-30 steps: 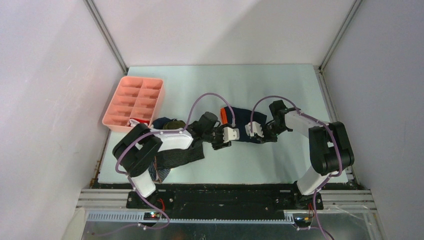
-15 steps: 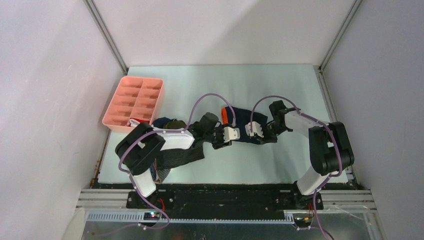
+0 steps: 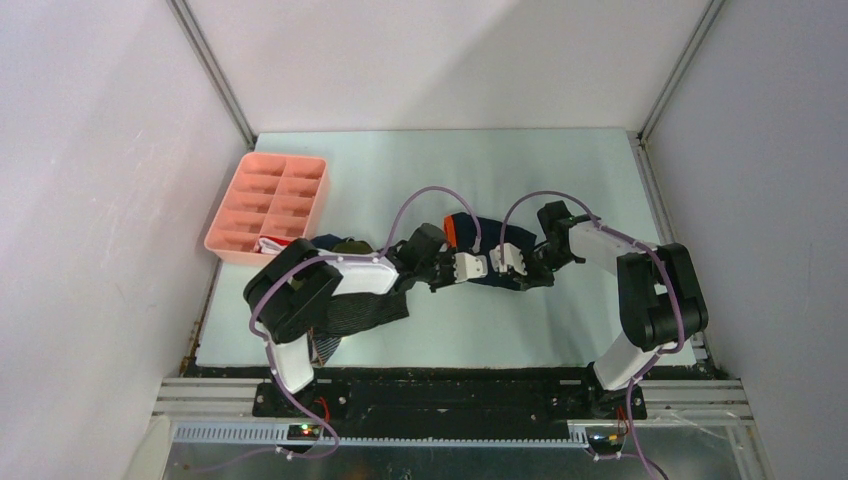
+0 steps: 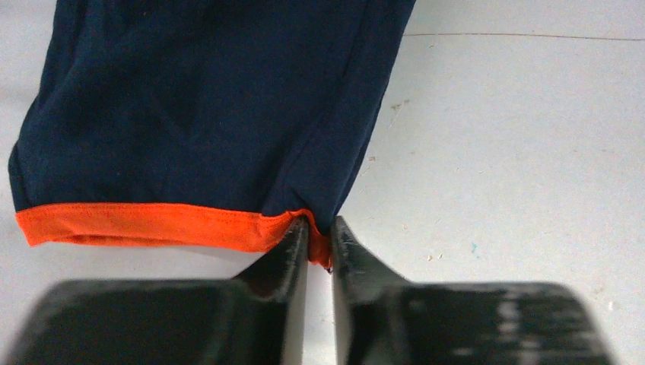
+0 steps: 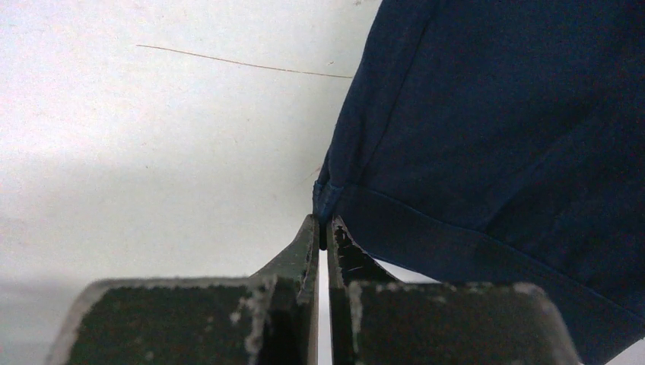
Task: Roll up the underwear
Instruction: Fold the underwear at the center of the board.
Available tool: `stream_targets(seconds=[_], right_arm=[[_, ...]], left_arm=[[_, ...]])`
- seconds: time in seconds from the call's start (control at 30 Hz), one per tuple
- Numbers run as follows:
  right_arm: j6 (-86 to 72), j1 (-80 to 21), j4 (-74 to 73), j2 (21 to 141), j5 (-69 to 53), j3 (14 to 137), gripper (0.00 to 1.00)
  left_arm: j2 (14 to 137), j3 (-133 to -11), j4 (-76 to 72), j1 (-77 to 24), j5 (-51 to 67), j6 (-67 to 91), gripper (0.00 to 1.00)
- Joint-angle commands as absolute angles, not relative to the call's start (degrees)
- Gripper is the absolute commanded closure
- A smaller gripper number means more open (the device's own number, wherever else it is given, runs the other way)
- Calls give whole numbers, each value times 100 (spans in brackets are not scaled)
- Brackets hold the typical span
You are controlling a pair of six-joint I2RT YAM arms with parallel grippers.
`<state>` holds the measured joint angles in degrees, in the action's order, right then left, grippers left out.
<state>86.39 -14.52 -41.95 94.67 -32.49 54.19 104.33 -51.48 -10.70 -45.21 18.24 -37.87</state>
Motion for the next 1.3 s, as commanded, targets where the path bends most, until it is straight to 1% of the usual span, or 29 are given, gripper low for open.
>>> stream_targets(seconds=[0.0, 0.03, 0.1, 0.2, 0.37, 0.53, 0.8, 1.07, 1.27], right_arm=[[8337, -1462, -4434, 9478, -3480, 5712, 100], [8193, -1447, -4462, 9476, -3511, 5743, 100], [7991, -1393, -4625, 9482, -3639, 5842, 100], [7743, -1323, -4966, 9403, -3821, 5948, 100], [7194, -1270, -5507, 9034, -4092, 6022, 100], [6670, -1153, -5816, 8864, -4364, 6073, 100], [6298, -790, -6337, 9262, -4739, 6724, 100], [6176, -313, -6957, 10441, -4915, 7977, 100], [6124, -145, -7157, 11057, -4756, 8483, 100]], left_arm=[[10528, -5274, -49, -4491, 1965, -4023, 94], [10413, -5333, 258, -4441, 2161, -4146, 97], [10219, -5402, 678, -4334, 2415, -4334, 100], [10038, -5615, 1231, -4193, 2620, -4456, 100], [10066, -6512, 2469, -4097, 2875, -4277, 100], [10126, -6972, 3014, -4037, 3130, -3915, 100], [10581, -7984, 3193, -3893, 3044, -3723, 100], [11148, -8839, 3022, -3795, 2643, -3561, 100], [11586, -9476, 2873, -3752, 2266, -3299, 100]])
